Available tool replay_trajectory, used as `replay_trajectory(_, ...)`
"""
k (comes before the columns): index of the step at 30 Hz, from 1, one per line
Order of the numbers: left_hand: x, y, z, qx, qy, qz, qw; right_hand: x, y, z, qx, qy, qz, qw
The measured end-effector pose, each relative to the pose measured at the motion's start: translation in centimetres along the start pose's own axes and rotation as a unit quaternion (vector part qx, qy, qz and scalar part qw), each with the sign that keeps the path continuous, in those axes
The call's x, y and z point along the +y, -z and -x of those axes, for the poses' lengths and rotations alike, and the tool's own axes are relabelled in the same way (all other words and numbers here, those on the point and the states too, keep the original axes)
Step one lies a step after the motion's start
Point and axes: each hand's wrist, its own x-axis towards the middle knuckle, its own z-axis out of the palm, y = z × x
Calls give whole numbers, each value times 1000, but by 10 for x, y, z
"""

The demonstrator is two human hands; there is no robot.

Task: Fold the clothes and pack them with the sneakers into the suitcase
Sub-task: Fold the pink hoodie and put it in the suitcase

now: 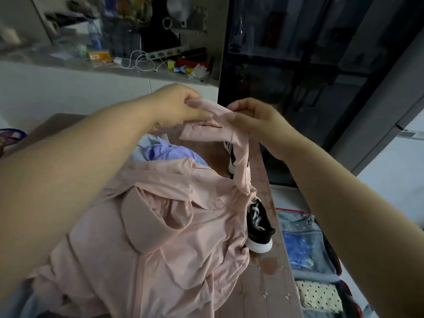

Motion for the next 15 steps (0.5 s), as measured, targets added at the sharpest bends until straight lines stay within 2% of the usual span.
replay_trajectory(2,-7,21,13,1,2,77,997,25,-11,-5,-91,-47,-13,995)
replay_trajectory(4,-19,41,23,26,10,78,997,57,-24,-9,-122,-86,54,987)
replay_trajectory(8,-48,79,43,131,57,28,989,126,-31,-17,-38,-124,166,978)
replay_trajectory(10,-71,101,55,187,107,20,976,157,-26,-20,-2,-130,218,967)
replay_trajectory(12,-90,119,69,195,152,28,968,178,-23,-24,7,-152,230,961)
replay_trajectory(15,-115,131,86,213,191,44,957,190,-30,-27,-51,-157,275,947)
